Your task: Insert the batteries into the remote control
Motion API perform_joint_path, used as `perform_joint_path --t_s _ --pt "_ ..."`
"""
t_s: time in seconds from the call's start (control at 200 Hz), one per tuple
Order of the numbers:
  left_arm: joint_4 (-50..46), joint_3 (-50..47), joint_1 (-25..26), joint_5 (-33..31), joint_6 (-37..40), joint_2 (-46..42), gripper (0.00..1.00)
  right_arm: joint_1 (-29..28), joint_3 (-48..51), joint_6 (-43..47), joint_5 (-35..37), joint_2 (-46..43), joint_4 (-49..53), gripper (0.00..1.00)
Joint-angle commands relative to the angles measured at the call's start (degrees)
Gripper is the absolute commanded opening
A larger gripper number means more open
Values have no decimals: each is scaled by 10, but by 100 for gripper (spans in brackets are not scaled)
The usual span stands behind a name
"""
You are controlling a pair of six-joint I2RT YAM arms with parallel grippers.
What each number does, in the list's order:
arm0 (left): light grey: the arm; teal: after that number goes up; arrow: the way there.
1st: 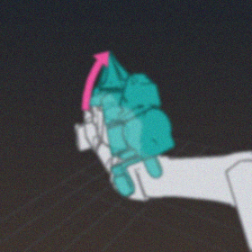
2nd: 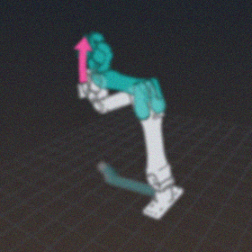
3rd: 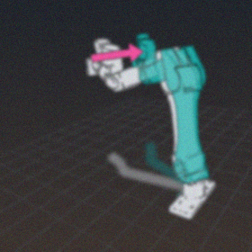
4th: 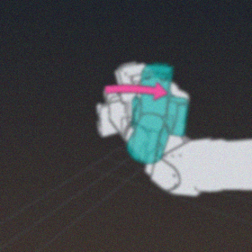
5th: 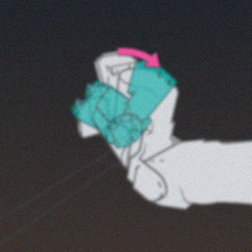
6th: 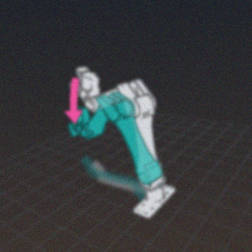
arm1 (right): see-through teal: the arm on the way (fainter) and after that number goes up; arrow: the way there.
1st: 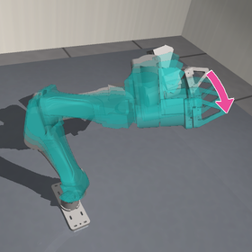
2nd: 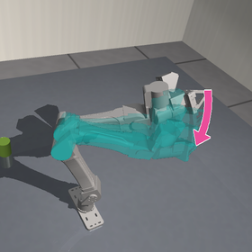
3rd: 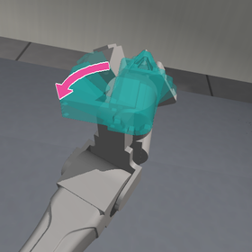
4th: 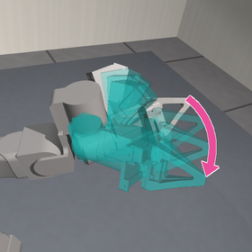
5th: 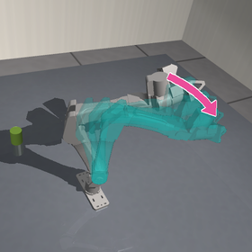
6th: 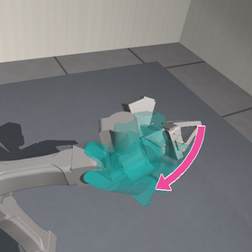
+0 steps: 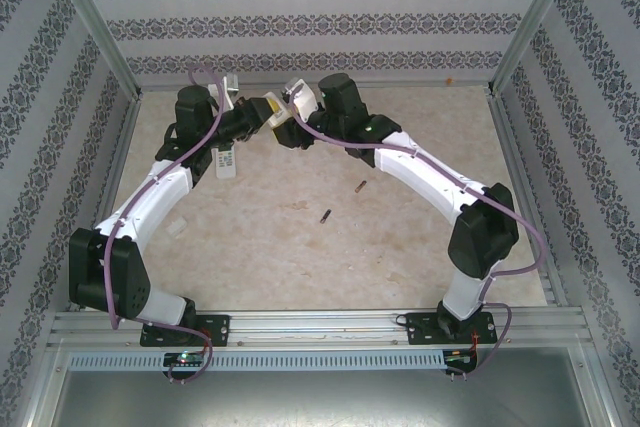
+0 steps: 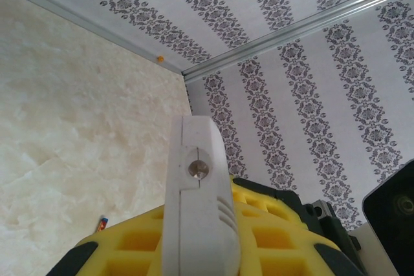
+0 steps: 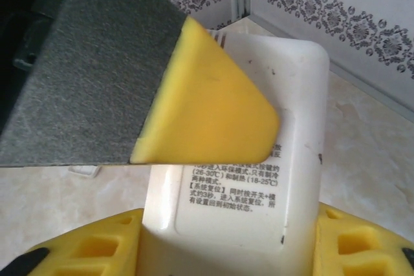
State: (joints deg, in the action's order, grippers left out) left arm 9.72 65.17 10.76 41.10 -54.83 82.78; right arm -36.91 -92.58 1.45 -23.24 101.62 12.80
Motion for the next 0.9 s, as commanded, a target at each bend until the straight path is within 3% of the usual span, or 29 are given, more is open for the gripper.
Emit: perform_joint_path --t_s 0.0,0.045,0.085,0.125,0.18,0.31,0.45,0.724,0.894 --pt "34 18 0 39 22 -18 17 14 -19 18 -47 -6 14 32" --pt "14 22 -6 33 29 -24 48 19 -8 47 -43 -14 28 31" --pt "-16 27 -14 20 41 -34 69 25 8 80 -35 -21 44 30" --pt "-60 30 -24 -5 64 -51 81 28 23 128 -22 -25 67 30" --pt "-140 30 -39 -57 106 -81 91 27 39 211 -4 -19 116 30" --pt "-294 16 -64 -184 199 -142 95 15 48 368 41 29 214 31" --pt "-332 -32 -70 -217 225 -183 95 -25 22 499 91 100 262 31" --pt "-297 -103 -70 -223 180 -209 95 -82 -30 536 75 219 240 35" --pt "-322 -115 -71 -224 182 -210 96 -98 9 520 97 221 221 51"
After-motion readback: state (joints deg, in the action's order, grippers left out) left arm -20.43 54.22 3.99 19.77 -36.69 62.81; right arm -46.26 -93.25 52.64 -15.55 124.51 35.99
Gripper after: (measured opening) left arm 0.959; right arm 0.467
